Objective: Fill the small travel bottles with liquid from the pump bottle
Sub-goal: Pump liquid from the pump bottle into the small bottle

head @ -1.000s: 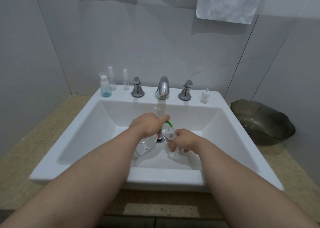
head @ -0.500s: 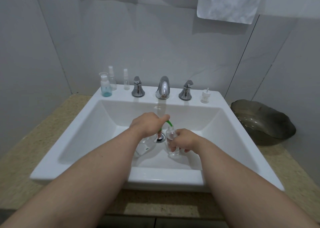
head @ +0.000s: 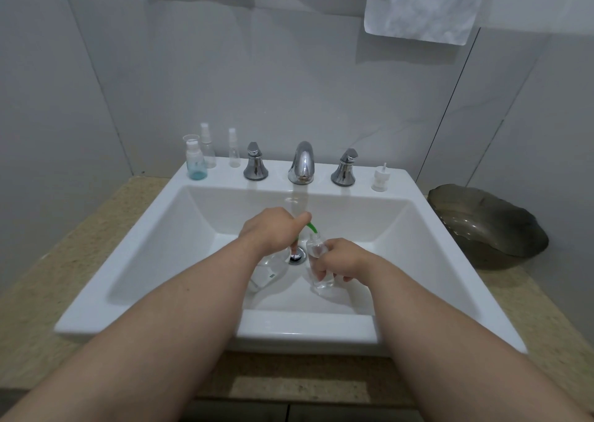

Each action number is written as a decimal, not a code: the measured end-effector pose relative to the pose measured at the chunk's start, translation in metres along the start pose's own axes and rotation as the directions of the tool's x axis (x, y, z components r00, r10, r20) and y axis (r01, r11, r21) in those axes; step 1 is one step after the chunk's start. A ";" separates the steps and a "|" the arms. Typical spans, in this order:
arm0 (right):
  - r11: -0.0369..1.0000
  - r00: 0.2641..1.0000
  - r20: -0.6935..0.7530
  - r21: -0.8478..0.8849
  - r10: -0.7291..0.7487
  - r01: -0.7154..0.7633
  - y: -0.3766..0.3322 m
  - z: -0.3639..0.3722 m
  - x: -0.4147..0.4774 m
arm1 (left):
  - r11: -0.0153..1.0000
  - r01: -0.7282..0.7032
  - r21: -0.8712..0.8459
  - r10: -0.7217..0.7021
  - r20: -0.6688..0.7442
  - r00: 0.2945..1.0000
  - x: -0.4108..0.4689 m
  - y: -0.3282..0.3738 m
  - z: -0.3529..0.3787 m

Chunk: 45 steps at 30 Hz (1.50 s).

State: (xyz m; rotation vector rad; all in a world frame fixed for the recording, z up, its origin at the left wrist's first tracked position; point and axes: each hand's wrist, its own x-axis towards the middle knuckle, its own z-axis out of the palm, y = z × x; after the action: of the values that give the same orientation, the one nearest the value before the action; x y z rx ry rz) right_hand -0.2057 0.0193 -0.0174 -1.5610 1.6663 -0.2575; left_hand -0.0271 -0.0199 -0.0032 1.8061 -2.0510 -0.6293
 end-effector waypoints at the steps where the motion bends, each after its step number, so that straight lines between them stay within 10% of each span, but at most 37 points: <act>1: 1.000 1.000 0.001 -0.001 0.000 0.000 0.000 0.000 0.000 | 1.000 0.002 -0.005 -0.002 0.000 1.000 0.000 0.000 -0.001; 45: 1.000 1.000 0.013 -0.001 -0.013 0.013 -0.001 0.001 0.001 | 1.000 -0.006 -0.003 0.006 0.012 1.000 -0.002 0.003 -0.001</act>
State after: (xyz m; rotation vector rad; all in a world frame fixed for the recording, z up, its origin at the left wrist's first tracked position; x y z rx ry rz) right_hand -0.2039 0.0182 -0.0181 -1.5723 1.6470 -0.2528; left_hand -0.0287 -0.0174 -0.0009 1.7981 -2.0614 -0.6427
